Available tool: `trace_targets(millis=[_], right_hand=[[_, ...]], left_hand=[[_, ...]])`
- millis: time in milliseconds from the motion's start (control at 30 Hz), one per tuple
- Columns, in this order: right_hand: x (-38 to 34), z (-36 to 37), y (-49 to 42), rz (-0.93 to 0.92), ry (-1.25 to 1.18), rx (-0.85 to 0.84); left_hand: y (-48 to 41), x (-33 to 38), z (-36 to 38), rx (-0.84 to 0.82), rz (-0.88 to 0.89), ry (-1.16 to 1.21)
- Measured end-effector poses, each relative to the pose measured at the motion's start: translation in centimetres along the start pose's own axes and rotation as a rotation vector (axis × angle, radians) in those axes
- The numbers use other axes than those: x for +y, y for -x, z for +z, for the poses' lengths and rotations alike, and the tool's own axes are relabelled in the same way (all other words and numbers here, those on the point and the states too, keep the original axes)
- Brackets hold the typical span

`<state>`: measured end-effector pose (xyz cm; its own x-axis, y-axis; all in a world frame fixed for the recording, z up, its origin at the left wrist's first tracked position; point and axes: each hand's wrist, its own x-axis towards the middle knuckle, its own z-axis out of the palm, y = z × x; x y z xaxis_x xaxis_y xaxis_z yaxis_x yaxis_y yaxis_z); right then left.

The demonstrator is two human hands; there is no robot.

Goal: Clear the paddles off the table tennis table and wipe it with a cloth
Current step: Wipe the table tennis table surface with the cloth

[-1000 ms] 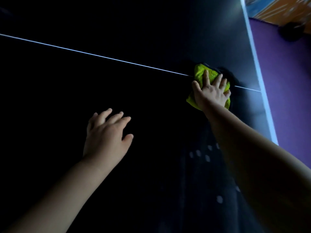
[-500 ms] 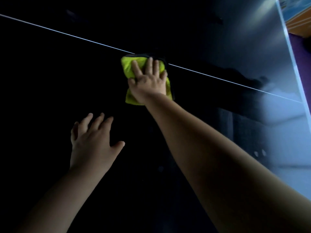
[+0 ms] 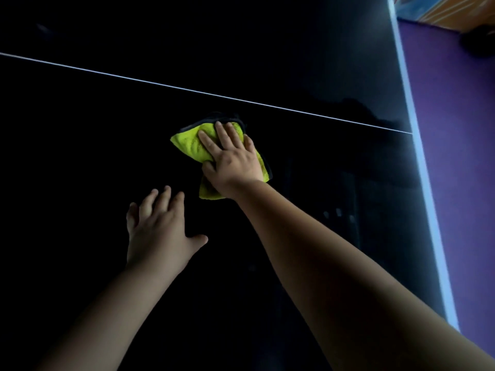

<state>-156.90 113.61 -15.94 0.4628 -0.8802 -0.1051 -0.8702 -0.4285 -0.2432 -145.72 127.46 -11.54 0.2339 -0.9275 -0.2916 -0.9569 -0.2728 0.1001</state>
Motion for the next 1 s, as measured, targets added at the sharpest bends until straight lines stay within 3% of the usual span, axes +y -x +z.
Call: trace_targets(millis=[333, 567, 767, 1000], right_hand=[[19.3, -4.0, 7.6, 0.312, -0.011, 0.070], [27.8, -6.0, 13.8, 0.561, -0.040, 0.094], [27.6, -5.4, 18.3, 0.756, -0.044, 0.101], [21.0, -4.0, 19.7, 0.999, -0.113, 0.108]], left_hand=[[3.3, 15.9, 2.1, -0.057, 0.237, -0.040], [5.6, 21.2, 3.3, -0.073, 0.340, -0.025], [6.8, 19.3, 3.9, -0.102, 0.382, 0.005], [5.6, 12.6, 3.3, -0.088, 0.393, 0.028]])
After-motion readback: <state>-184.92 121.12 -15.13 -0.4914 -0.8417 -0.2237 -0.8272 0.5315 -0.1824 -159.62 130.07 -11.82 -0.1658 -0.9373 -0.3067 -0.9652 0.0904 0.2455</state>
